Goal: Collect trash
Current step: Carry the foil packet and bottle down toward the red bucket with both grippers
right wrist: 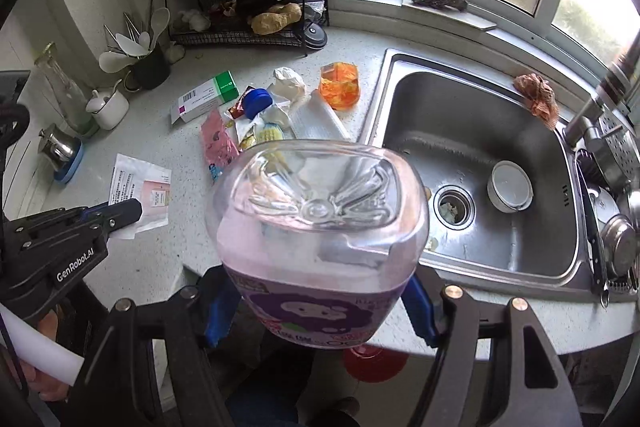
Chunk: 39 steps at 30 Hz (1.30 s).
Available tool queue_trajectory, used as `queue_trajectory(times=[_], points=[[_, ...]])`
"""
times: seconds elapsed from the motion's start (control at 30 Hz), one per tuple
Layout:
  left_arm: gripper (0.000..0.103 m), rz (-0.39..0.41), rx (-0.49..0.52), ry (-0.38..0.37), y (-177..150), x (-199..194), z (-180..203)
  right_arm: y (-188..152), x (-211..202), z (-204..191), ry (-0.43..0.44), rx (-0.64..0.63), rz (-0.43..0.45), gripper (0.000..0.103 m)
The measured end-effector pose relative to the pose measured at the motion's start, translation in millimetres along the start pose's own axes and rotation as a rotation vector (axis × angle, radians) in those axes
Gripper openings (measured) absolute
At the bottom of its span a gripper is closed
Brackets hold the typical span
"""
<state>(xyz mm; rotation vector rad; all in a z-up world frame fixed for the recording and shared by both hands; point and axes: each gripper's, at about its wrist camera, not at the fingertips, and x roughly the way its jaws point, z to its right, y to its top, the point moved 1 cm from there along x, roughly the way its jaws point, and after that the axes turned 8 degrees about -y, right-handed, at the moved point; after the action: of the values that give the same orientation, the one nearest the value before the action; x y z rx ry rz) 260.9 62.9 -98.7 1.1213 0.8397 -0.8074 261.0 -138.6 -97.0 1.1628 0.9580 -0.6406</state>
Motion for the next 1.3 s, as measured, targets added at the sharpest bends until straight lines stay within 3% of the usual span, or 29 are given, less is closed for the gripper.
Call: queue_trajectory(times=[0.4,0.63,0.9,1.3], points=[[0.003,-0.051,0.194,-0.101,-120.6,-15.2,129.2,-140.0,-55.0,88.5,-0.076,0.127,-0.011,0.068],[0.003,-0.178,0.266,-0.19,-177.3,16.8,174.1,-206.7,-49.2,125.1,-0.093,0.2,-0.076,0.068],[0.003,-0.342,0.319,-0.258,-230.1,111.4,180.0,-261.4,24.8,132.1,-0.078,0.275,-0.213,0.068],[0.003,-0.448,0.402,-0.332,-292.2,310.3,189.0,-341.5,200.5,153.1,-0.128,0.382,-0.309,0.068]])
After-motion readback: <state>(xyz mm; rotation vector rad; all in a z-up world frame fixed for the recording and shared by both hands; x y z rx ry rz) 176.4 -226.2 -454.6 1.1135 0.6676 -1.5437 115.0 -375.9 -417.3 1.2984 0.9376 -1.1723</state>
